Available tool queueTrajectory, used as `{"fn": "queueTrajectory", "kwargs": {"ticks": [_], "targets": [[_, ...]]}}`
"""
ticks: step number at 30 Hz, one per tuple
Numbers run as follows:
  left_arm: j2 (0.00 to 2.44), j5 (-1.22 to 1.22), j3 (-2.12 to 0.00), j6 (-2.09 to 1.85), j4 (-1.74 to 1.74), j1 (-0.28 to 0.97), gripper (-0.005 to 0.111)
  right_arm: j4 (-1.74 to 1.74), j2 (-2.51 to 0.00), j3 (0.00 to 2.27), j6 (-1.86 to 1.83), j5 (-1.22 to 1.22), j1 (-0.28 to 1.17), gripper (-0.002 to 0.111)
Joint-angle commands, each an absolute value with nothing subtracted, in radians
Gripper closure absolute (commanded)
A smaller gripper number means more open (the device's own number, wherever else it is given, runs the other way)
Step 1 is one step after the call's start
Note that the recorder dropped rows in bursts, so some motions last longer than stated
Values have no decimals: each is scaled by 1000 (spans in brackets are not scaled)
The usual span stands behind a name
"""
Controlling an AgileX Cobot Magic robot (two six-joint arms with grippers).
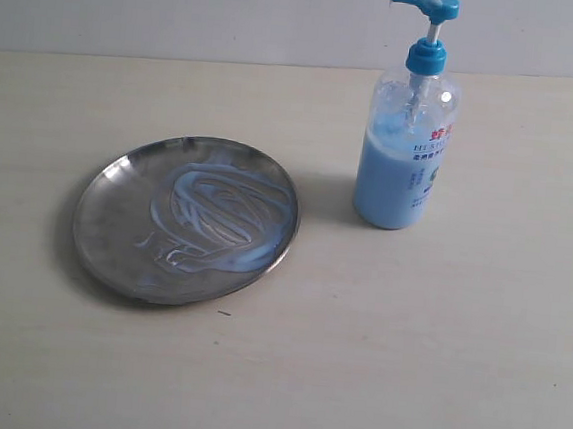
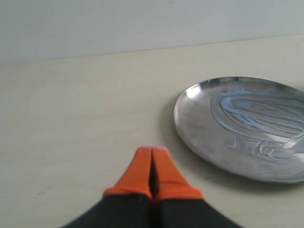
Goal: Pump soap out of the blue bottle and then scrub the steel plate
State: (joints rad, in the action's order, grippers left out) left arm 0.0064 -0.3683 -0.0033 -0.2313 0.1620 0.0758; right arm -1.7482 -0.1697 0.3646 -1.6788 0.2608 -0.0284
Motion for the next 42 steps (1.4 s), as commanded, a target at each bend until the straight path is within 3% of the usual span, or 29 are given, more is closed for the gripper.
{"fn": "queueTrajectory", "kwargs": {"ticks": [1,15,19,32,42], "targets": [[0,-366,0,-230,164,81,107,-1744,-165,333,-1679,189,-66,84],[0,-366,0,-230,164,81,107,-1722,-165,275,-1676,-19,-66,84],[0,-366,0,-230,164,81,107,-1435,-165,275,-1518,-80,-66,84],[0,-366,0,-230,164,81,107,-238,-165,275,-325,-203,-66,84],[0,-366,0,-230,164,81,107,-16,-137,169,-82,-283,-66,84]]}}
